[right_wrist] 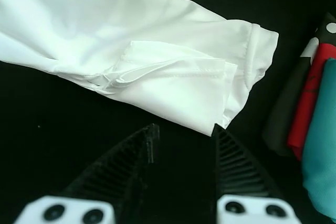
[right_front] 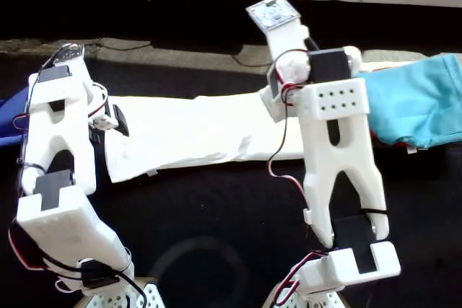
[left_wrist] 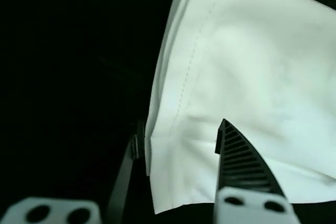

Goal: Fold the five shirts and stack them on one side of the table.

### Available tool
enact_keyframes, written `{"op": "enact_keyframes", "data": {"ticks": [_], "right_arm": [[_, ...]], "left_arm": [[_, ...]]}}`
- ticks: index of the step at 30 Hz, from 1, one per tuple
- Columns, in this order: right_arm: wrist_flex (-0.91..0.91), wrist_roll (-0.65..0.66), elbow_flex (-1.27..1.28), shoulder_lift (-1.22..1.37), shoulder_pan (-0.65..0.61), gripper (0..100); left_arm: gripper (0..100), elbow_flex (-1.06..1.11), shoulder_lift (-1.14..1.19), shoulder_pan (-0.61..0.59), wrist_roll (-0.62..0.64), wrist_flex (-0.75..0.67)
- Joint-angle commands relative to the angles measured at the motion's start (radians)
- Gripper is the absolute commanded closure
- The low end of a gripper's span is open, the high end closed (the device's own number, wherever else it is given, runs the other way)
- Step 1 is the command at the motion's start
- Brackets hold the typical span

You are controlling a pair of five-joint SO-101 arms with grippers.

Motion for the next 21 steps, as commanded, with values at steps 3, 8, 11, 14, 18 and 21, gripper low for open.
{"op": "enact_keyframes", "data": {"ticks": [3, 8, 11, 14, 18, 21], "right_arm": [[0.062, 0.008, -0.044, -0.094, 0.102, 83.9], [0.082, 0.009, -0.041, -0.140, 0.168, 83.9], [0.082, 0.009, -0.039, -0.160, 0.197, 83.9], [0.081, 0.009, 0.004, -0.176, 0.205, 83.9], [0.074, 0.009, 0.111, -0.209, 0.206, 83.9], [0.073, 0.009, 0.154, -0.271, 0.206, 86.1]], "left_arm": [[77, -0.133, 0.094, -0.007, 0.031, 0.006], [77, -0.189, 0.205, -0.004, 0.043, 0.006], [77, -0.231, 0.259, -0.001, 0.043, 0.014], [77, -0.252, 0.300, 0.018, 0.041, 0.020], [77, -0.272, 0.332, 0.074, 0.038, 0.092], [89, -0.280, 0.341, 0.097, 0.038, 0.115]]}}
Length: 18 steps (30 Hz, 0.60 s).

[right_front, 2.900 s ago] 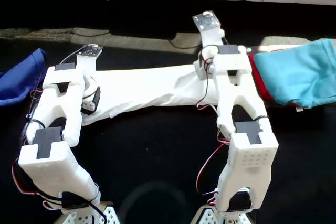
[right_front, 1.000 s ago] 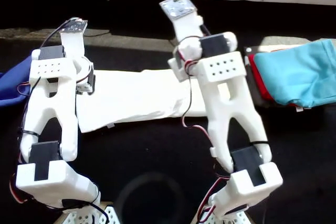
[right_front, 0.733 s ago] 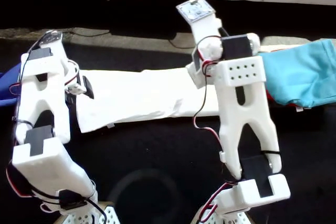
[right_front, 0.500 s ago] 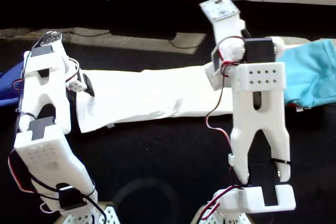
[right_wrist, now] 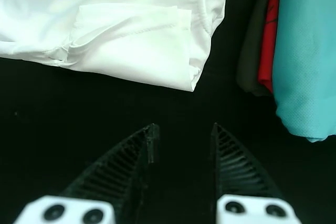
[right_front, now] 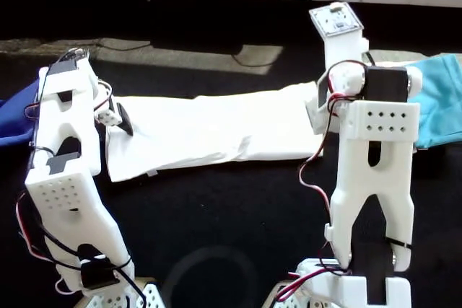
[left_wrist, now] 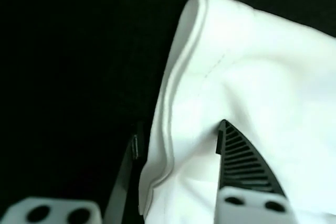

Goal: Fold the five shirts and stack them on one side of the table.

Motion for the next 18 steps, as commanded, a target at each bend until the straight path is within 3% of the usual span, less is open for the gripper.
{"op": "enact_keyframes", "data": {"ticks": [1, 5, 9, 15, 18], "right_arm": [[0.001, 0.009, 0.033, -0.116, 0.013, 88.2], [-0.005, 0.057, 0.111, -0.242, 0.015, 90.7], [-0.050, 0.063, 0.291, -0.338, 0.016, 88.9], [-0.294, 0.060, 0.631, -0.463, 0.085, 88.5], [-0.421, 0.058, 0.800, -0.507, 0.127, 88.5]], "left_arm": [[96, -0.004, 0.013, 0.048, 0.003, 0.021], [99, -0.004, 0.015, 0.018, 0.000, 0.028], [99, -0.008, 0.007, -0.090, -0.009, 0.028], [99, -0.148, 0.008, -0.283, -0.127, 0.121], [99, -0.249, 0.010, -0.323, -0.163, 0.206]]}}
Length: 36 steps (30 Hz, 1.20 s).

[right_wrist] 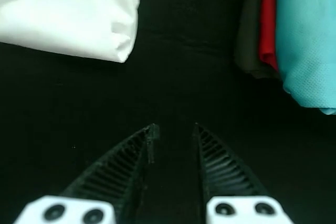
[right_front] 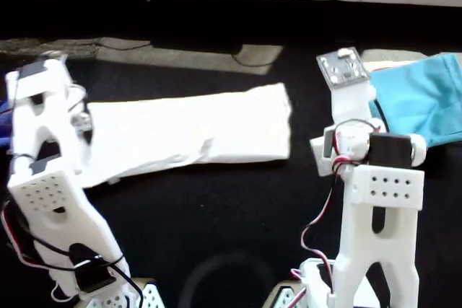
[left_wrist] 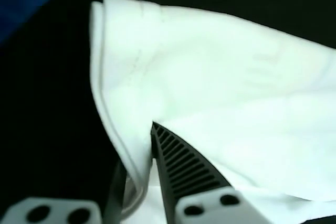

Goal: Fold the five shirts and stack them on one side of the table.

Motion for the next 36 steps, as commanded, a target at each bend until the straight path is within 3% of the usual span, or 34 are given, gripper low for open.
{"op": "enact_keyframes", "data": {"ticks": [1, 9, 18, 30, 36], "right_arm": [[-0.153, 0.002, 0.191, -0.067, 0.050, 88.5], [-0.521, 0.002, 0.679, -0.147, 0.090, 88.5], [-0.964, 0.002, 1.089, -0.206, 0.140, 88.5], [-0.990, 0.002, 1.127, -0.208, 0.139, 88.6], [-0.990, 0.002, 1.129, -0.208, 0.139, 88.6]], "left_arm": [[99, -0.125, -0.012, -0.064, -0.037, 0.098], [99, -0.240, -0.016, 0.130, -0.032, 0.275], [99, -0.142, -0.189, 0.424, 0.014, 0.288], [99, -0.025, -0.453, 0.826, 0.017, 0.269], [99, -0.050, -0.450, 0.966, 0.015, 0.091]]}}
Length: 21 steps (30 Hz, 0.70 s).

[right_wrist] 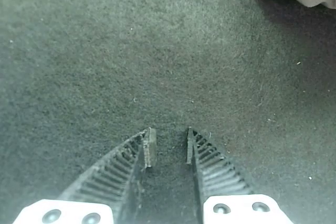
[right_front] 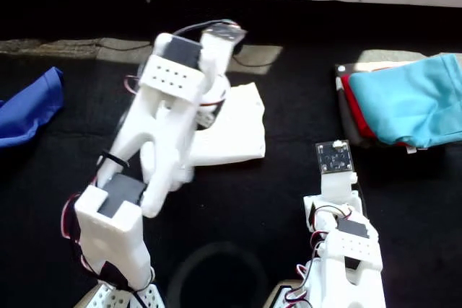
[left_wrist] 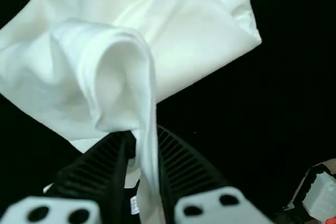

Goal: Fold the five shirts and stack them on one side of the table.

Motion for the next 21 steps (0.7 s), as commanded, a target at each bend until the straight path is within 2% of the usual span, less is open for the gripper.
{"op": "enact_keyframes", "data": {"ticks": [1, 6, 15, 18, 21], "right_arm": [[-0.016, 0.002, 0.015, -0.002, 0.010, 88.6], [-0.016, 0.002, 0.015, -0.002, 0.008, 88.6], [-0.016, 0.000, 0.015, -0.002, 0.007, 88.6], [-0.016, 0.000, 0.015, -0.002, 0.007, 88.6], [-0.016, 0.000, 0.015, -0.002, 0.007, 88.6]], "left_arm": [[99, -0.039, -0.054, 0.068, 0.009, -0.112], [99, -0.045, -0.002, 0.117, 0.008, -0.262], [99, -0.045, 0.177, 0.119, 0.009, -0.480], [92, -0.045, 0.202, 0.119, 0.011, -0.557], [83, -0.045, 0.213, 0.119, 0.011, -0.575]]}}
